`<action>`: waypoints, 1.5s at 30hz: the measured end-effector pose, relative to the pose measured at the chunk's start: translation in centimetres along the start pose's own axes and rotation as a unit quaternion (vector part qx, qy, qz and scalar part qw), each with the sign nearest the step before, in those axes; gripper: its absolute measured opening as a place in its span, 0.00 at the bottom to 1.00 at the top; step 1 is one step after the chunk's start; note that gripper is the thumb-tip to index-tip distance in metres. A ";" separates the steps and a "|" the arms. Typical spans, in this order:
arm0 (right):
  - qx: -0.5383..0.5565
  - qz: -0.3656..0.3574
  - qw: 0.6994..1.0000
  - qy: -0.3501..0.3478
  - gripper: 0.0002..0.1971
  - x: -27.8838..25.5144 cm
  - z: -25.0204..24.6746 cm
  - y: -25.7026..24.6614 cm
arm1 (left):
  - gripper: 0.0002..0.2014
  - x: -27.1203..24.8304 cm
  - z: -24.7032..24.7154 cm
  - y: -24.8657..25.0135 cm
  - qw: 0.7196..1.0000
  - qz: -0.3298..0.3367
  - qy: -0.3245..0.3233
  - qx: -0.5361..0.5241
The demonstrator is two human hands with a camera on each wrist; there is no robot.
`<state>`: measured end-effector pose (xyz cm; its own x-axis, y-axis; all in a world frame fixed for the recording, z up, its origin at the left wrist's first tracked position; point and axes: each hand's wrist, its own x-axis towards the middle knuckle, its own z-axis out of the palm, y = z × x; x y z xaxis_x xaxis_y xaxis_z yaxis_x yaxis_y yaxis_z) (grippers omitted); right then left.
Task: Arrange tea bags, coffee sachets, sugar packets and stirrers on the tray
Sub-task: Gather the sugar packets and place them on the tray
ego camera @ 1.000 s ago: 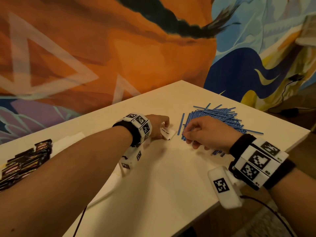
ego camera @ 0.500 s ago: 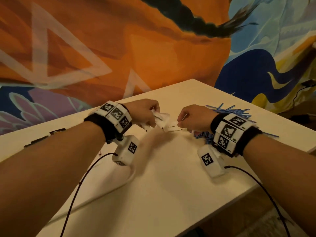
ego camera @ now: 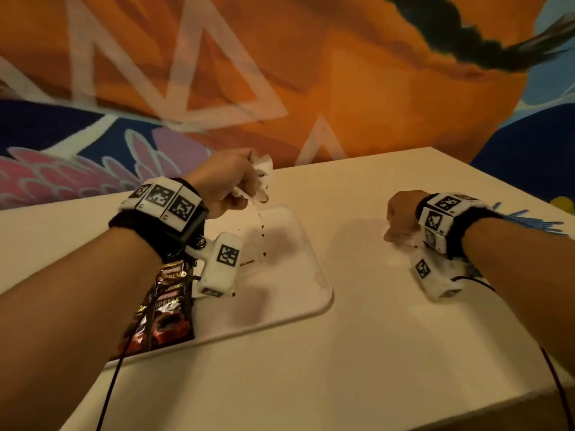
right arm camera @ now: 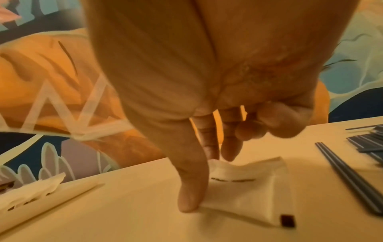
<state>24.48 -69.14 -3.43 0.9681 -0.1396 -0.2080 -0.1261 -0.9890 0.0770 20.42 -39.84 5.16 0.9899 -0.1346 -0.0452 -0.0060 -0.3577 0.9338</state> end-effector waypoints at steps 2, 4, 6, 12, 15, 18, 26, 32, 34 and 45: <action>-0.019 0.018 0.999 -0.020 0.27 -1.6 -1.0 -1.2 | 0.16 -0.7 -1.5 -1.0 1.000 -0.003 0.002 -0.018; -0.025 0.029 0.998 -0.043 0.25 -2.1 -1.5 -1.5 | 0.17 -1.3 -2.6 -1.9 1.000 -0.009 -0.002 -0.026; -0.003 0.027 0.999 -0.047 0.20 -2.5 -1.9 -1.8 | 0.16 -1.8 -3.5 -2.6 0.999 -0.015 -0.002 -0.030; 0.268 -0.109 0.957 0.022 0.05 -4.2 -4.4 -6.4 | 0.15 -2.3 -5.4 -4.2 1.000 -0.010 0.007 -0.019; 0.513 -0.215 0.829 -0.059 0.10 -7.3 -6.4 -11.6 | 0.13 -2.5 -5.7 -4.8 1.000 0.019 -0.004 0.023; 0.551 -0.308 0.775 -0.024 0.16 -9.0 -7.2 -16.3 | 0.13 -2.9 -6.0 -5.4 0.997 0.056 -0.027 0.054; 0.477 -0.337 0.796 0.162 0.13 -7.4 -5.3 -20.9 | 0.18 -3.8 -7.7 -8.3 0.995 0.085 -0.025 -0.040; 0.568 -0.347 0.738 0.108 0.12 -7.5 -5.1 -21.5 | 0.07 -3.9 -7.7 -8.4 0.984 0.111 0.067 -0.124; 0.590 -0.345 0.725 0.086 0.07 -7.6 -5.2 -21.0 | 0.09 -4.0 -8.0 -8.6 0.983 0.104 0.079 -0.131; 0.457 -0.245 0.849 -0.099 0.02 -7.7 -1.9 -17.8 | 0.11 -4.7 -9.4 -9.2 0.960 0.021 0.142 -0.240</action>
<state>19.65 -50.39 -1.35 0.9091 0.3834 -0.1627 0.0787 -0.5417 -0.8369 17.16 -27.21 0.10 0.9895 0.1413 0.0318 -0.0487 0.1180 0.9918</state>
